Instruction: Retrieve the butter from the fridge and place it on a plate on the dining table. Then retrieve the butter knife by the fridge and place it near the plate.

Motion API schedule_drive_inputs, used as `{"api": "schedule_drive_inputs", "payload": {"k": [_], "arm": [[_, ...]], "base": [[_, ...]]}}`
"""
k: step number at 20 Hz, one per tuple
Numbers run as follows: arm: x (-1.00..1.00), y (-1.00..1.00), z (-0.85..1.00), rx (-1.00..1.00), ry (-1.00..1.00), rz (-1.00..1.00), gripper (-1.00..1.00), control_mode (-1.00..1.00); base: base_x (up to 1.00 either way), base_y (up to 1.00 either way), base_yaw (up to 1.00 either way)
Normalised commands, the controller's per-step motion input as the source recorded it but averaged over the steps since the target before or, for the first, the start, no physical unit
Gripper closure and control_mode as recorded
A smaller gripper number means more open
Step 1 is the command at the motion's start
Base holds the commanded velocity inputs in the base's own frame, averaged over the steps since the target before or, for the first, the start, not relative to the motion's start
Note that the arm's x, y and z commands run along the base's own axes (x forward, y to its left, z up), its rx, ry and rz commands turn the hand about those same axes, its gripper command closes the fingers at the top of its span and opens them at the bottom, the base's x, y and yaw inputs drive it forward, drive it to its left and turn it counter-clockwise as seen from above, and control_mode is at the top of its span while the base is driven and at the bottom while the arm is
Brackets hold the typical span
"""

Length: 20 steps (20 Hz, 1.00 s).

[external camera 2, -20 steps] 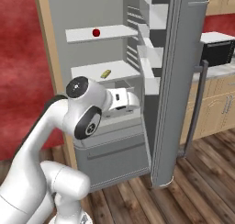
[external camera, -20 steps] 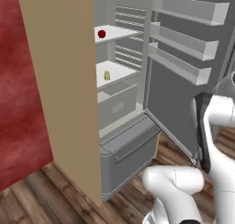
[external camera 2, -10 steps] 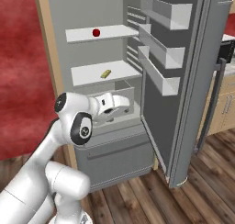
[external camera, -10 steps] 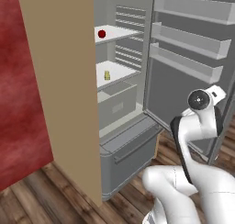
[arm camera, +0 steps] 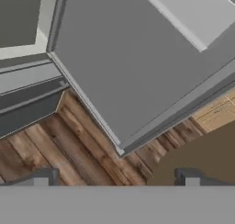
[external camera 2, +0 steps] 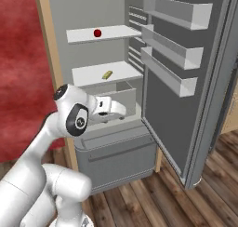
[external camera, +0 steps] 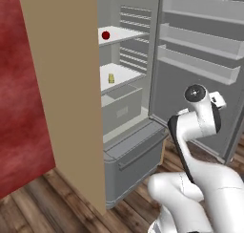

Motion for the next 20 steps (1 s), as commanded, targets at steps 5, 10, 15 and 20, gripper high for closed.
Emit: {"api": "schedule_drive_inputs", "payload": {"k": [5,10,15,20], "arm": [[0.00,0.29,0.07,0.53,0.10,-0.26,-1.00,-1.00],[-0.25,0.41,0.00,0.45,0.12,-0.16,-1.00,-1.00],[-0.54,0.71,0.00,0.15,0.01,0.00,-1.00,-1.00],[-0.66,0.49,-0.05,0.00,0.00,0.10,-1.00,-1.00]], "base": [[0.00,0.00,0.00],[0.00,0.00,0.00],[0.00,0.00,0.00],[0.00,0.00,0.00]]}}
